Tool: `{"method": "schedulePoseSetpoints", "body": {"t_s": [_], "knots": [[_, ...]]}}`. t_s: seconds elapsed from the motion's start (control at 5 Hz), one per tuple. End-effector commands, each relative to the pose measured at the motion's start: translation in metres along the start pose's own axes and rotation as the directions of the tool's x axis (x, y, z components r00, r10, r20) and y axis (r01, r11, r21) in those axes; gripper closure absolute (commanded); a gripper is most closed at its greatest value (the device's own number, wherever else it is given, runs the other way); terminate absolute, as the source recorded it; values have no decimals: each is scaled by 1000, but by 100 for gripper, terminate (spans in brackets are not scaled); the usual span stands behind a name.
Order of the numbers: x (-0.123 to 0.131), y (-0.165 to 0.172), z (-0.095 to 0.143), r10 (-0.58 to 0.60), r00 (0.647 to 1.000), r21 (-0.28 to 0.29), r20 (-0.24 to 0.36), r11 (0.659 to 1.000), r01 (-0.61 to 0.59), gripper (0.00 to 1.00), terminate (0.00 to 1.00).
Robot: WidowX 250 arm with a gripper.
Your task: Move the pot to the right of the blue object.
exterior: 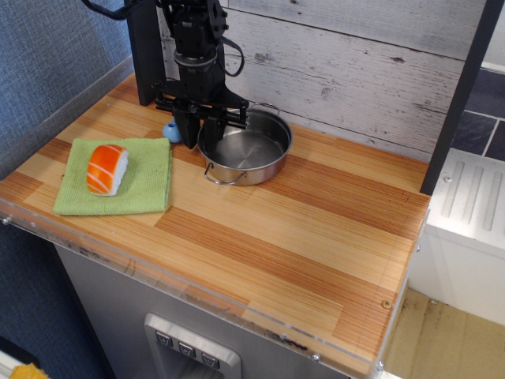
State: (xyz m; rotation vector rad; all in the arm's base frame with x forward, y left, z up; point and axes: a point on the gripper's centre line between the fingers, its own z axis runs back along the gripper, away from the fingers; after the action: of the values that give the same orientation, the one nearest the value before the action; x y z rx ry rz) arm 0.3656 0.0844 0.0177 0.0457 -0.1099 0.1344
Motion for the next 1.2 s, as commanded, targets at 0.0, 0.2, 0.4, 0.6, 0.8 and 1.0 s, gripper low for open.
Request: {"method": "schedulePoseSetpoints", "body": {"t_s": [0.0, 0.2, 0.4, 0.6, 0.8, 1.0], "knots": [[0, 2, 22, -4, 998, 2, 63, 1000, 4, 0, 0], [3, 3, 37, -4, 997, -9, 81, 1000, 4, 0, 0], [5, 3, 54, -3, 994, -10, 108, 1000, 4, 0, 0], [3, 0, 79, -15, 992, -26, 129, 999, 18, 0, 0], [-6, -5, 107, -7, 987, 31, 159, 1000, 2, 0, 0], [-6, -5, 107, -7, 987, 31, 159, 1000, 2, 0, 0]]}}
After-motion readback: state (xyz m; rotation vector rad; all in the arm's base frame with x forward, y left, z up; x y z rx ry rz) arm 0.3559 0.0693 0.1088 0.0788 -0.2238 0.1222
